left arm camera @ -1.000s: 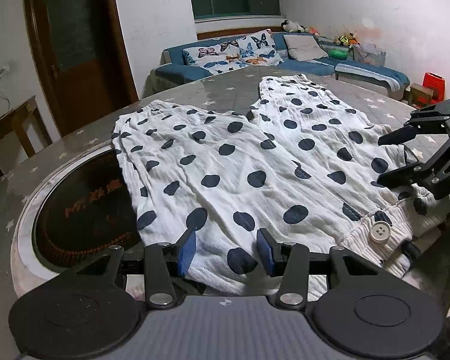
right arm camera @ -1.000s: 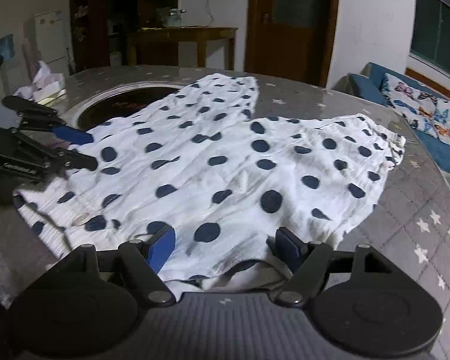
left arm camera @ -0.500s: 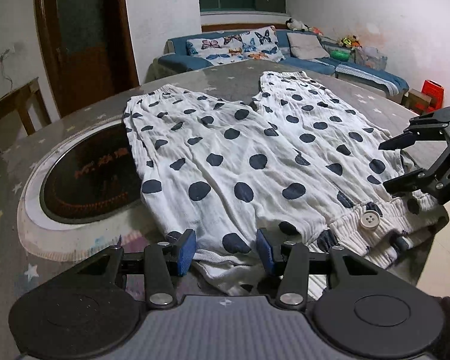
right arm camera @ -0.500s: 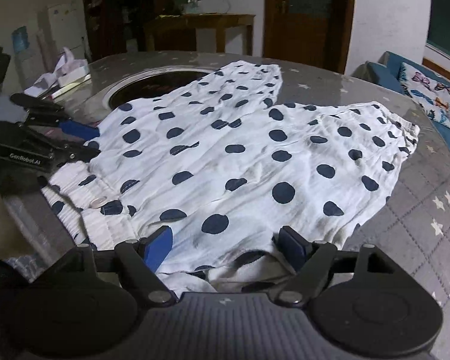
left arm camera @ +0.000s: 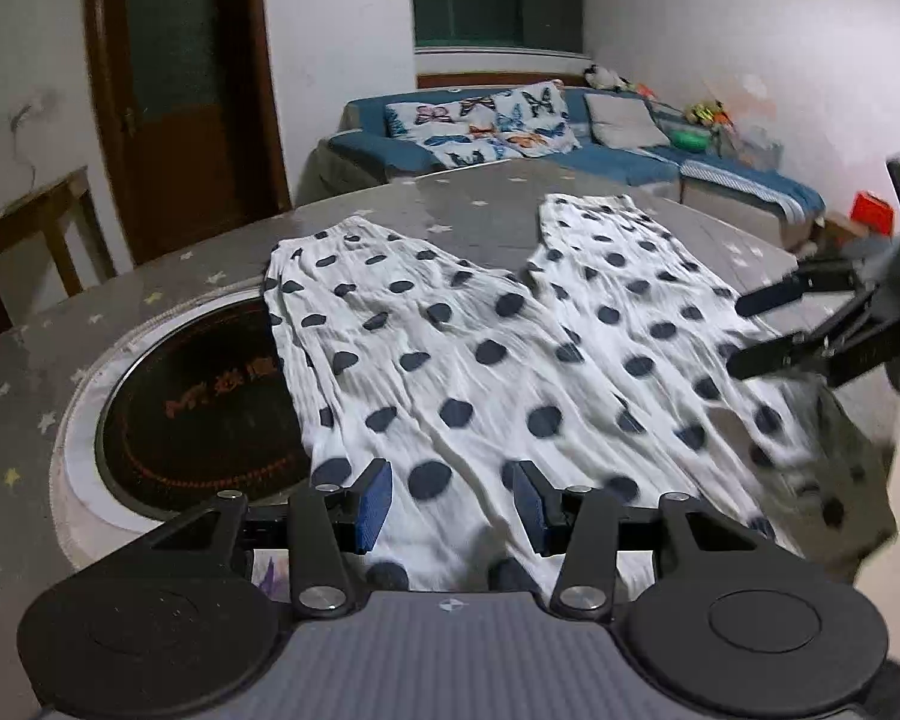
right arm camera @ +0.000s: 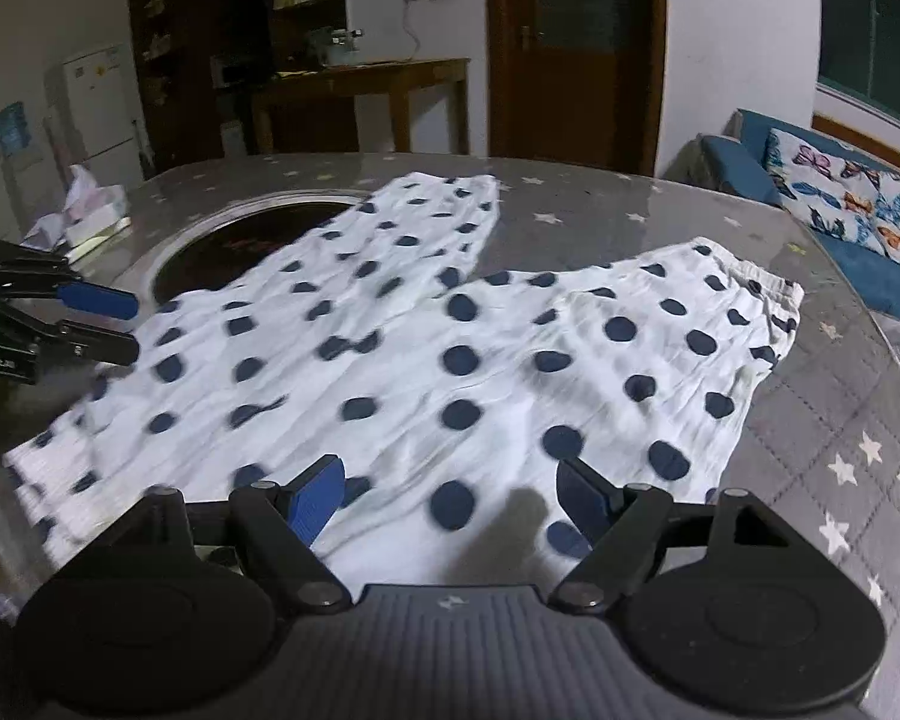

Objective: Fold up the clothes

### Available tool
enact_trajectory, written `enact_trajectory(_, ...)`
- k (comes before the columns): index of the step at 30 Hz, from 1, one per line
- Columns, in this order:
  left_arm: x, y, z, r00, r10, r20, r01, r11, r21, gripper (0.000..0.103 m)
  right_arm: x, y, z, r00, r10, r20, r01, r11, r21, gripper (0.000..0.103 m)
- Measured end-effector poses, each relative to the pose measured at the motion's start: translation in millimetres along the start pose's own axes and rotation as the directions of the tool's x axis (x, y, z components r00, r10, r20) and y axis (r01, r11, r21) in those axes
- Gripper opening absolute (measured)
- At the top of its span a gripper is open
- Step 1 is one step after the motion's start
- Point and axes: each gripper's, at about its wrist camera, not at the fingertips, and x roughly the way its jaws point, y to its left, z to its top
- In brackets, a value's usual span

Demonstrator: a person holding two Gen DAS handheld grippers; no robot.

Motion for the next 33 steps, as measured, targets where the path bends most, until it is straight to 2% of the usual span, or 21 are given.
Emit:
enact_trajectory(7, 26, 12, -7, 0.997, 0.017, -0.078, -0.019, 1.0, -0.022, 0.05, 16, -20, -4, 0.999, -0.035, -0.035, 0.035, 0.999, 0.023, 0.08)
enact_trajectory(15, 23, 11, -1, 0.998, 0.007, -0.068, -0.009, 1.0, -0.029, 0.049, 21, -34, 23, 0.999, -0.042, 0.008, 0.042, 0.999, 0.027, 0.08)
enact_trajectory(22, 31, 8, 1, 0.997, 0.014, -0.079, -0.015, 1.0, -0.016, 0.049, 62, -59, 42, 0.999, -0.046, -0.029, 0.048, 0.997, 0.066, 0.08)
enact_trajectory(26, 29, 6, 5, 0.997, 0.016, -0.073, -0.017, 1.0, -0.005, 0.049, 74, -82, 49, 0.996, -0.084, -0.035, 0.087, 0.991, 0.102, 0.081)
enact_trajectory(29, 22, -1, 14, 0.999, -0.005, -0.04, 0.005, 1.0, 0.005, 0.049, 75, -94, 55, 0.995, -0.097, -0.033, 0.101, 0.986, 0.134, 0.081)
enact_trajectory(33, 23, -29, 31, 0.993, -0.122, -0.002, 0.122, 0.992, 0.035, 0.049, 77, -100, 62, 0.993, -0.111, -0.032, 0.114, 0.985, 0.13, 0.082)
